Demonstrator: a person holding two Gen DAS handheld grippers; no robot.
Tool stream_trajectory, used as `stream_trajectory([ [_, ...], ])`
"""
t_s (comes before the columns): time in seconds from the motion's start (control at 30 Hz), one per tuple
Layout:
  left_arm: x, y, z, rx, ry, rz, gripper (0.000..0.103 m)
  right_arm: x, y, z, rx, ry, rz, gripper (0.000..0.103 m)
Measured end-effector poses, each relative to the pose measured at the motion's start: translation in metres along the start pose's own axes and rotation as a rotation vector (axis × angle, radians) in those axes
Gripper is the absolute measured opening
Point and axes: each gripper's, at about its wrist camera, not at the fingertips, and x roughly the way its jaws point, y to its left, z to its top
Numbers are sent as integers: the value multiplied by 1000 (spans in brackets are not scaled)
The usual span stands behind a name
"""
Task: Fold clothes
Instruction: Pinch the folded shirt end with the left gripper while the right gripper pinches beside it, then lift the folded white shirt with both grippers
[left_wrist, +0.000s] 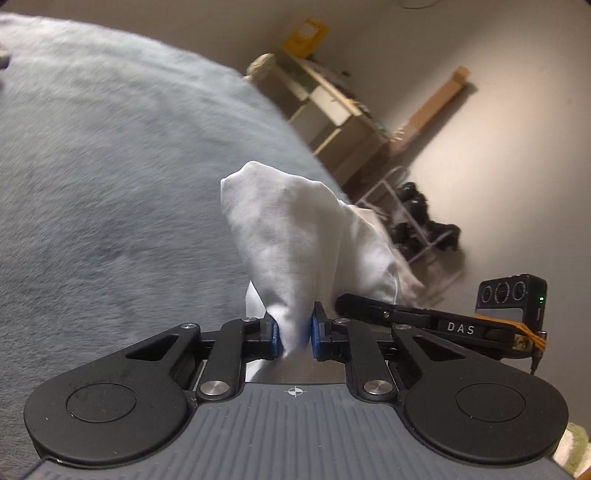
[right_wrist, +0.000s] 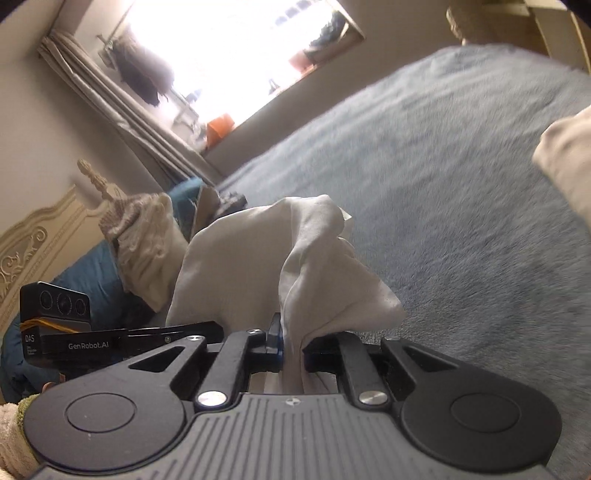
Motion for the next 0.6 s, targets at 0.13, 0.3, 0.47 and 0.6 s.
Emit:
stream_trajectory([
  [0.13, -1, -36, 5, 45, -2, -72, 14, -50, 8, 3, -3, -83, -17, 10],
  [0.3, 16, -81, 17, 111, 14, -163, 14, -110, 19, 18, -61, -158, -85, 10],
  [0.47, 58, -128, 38, 173, 51, -249, 14, -163, 18, 51, -132, -200, -192, 10],
  [0.6, 104, -161, 52, 256, 65, -280, 14, -193, 2, 82, -181, -216, -269, 10],
])
